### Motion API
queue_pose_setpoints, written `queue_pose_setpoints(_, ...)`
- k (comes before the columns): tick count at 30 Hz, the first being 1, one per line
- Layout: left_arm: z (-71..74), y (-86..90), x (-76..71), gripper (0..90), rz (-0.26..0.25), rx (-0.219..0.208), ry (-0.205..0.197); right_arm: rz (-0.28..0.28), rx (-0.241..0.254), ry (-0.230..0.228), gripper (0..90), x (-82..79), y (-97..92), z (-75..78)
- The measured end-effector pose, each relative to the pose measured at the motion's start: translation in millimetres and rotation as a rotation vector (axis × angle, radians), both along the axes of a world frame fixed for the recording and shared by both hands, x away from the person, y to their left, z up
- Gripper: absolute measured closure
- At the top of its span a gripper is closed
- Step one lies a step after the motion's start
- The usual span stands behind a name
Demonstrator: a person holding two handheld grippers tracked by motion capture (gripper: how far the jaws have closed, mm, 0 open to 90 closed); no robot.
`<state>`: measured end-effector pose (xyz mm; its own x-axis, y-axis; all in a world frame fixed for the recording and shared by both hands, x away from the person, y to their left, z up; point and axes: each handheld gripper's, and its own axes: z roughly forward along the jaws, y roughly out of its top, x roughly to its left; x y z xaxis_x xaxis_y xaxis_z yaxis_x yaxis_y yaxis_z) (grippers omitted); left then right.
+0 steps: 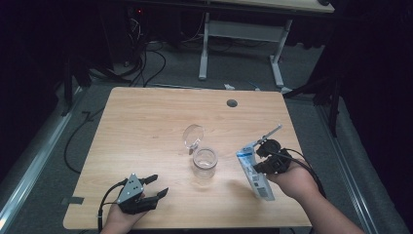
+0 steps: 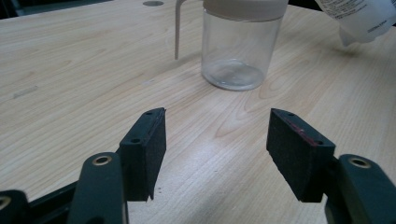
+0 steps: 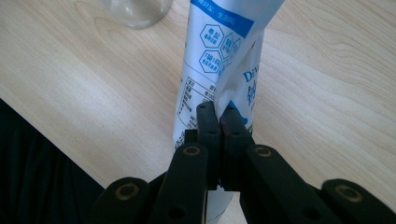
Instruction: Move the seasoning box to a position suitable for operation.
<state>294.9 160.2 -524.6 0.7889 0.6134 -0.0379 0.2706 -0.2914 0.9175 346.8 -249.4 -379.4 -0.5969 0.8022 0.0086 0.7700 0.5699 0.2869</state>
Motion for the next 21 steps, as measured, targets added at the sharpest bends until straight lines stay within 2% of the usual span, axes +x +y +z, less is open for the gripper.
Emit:
queue_pose_setpoints(6,-1.4,-5.5,-2.7,38.4,-0.02,-0.002,-0.009,-0.004,-0.006,0.01,89.6,-1.9,-0.3,2.5)
queue_pose_setpoints(9,1.0,-12.2,-5.6,38.6,-0.044,-0.024,-0.016,0.008,-0.014,0.007,89.6,-3.2,-0.9,4.0)
queue_pose_setpoints(12,5.7,-29.4,-6.6,38.8,-0.095,-0.063,0.002,0.002,-0.017,0.006,89.7,-5.4,-2.0,6.0)
queue_pose_setpoints(16,9.8,-46.9,-6.8,38.7,-0.123,-0.088,0.012,0.003,-0.006,0.005,89.7,-7.5,-2.1,7.9)
queue_pose_setpoints(18,10.4,-50.3,-6.8,38.9,-0.126,-0.103,0.015,0.006,-0.005,0.005,89.7,-7.8,-2.0,8.0)
queue_pose_setpoints(20,11.5,-57.2,-6.3,38.7,-0.135,-0.104,0.022,0.013,-0.003,0.005,89.7,-7.8,-1.3,7.3)
queue_pose_setpoints(21,12.0,-64.9,-6.5,38.7,-0.14,-0.089,0.016,0.011,-0.003,0.013,89.6,-7.9,0.6,6.3)
